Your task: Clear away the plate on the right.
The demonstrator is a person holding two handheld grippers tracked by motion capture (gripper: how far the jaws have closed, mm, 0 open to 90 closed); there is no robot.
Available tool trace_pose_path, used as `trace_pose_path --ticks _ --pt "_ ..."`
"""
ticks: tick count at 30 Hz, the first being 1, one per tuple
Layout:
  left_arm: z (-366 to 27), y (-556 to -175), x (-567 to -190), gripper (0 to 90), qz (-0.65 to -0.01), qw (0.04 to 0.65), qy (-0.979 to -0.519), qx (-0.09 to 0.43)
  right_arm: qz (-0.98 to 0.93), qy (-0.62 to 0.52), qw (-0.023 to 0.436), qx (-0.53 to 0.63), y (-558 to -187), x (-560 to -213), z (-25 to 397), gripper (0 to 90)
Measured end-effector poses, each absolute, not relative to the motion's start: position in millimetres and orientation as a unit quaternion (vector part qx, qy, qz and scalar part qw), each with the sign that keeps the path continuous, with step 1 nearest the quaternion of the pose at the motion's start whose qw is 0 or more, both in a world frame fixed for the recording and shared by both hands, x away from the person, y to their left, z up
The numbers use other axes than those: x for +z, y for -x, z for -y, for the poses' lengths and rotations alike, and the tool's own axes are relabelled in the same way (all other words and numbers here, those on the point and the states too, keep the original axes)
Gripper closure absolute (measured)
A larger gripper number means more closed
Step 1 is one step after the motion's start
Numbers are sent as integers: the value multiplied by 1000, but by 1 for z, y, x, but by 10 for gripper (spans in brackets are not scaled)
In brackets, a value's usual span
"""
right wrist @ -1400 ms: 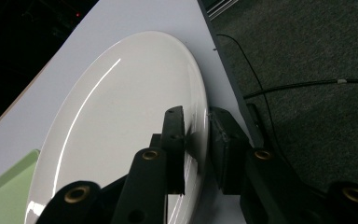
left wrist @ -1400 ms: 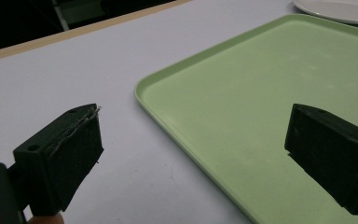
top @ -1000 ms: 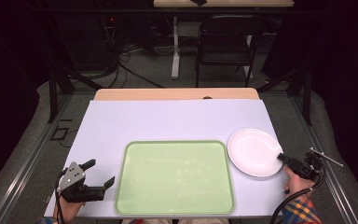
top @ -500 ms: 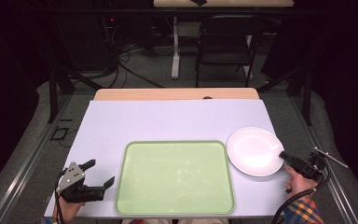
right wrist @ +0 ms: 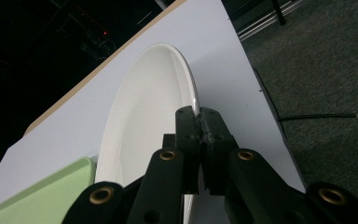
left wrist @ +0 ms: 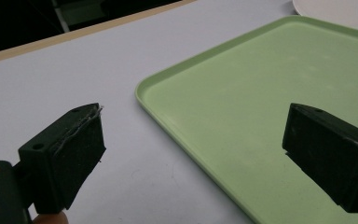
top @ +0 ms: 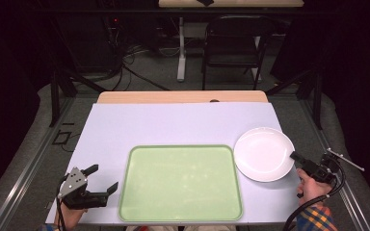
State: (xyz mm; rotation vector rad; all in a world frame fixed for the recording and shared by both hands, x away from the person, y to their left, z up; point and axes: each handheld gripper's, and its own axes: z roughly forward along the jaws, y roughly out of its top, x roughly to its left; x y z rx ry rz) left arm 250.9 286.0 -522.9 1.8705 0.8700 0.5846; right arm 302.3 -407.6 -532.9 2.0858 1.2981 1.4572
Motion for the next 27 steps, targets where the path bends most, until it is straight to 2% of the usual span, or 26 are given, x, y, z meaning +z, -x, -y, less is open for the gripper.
trace_pose_path --ticks 9,10,16,27 --pt "-286 -251 -523 52 -356 478 -766 239 -476 -702 185 497 -297 -515 401 868" --pt "-286 -251 -523 52 -357 479 -766 239 -490 -690 205 492 -296 -509 396 868" --pt "-286 -251 -523 52 -356 478 -767 240 -523 -660 248 479 -292 -494 382 868" --pt "-286 -251 -523 53 -357 480 -765 240 -554 -626 291 465 -287 -480 367 868"
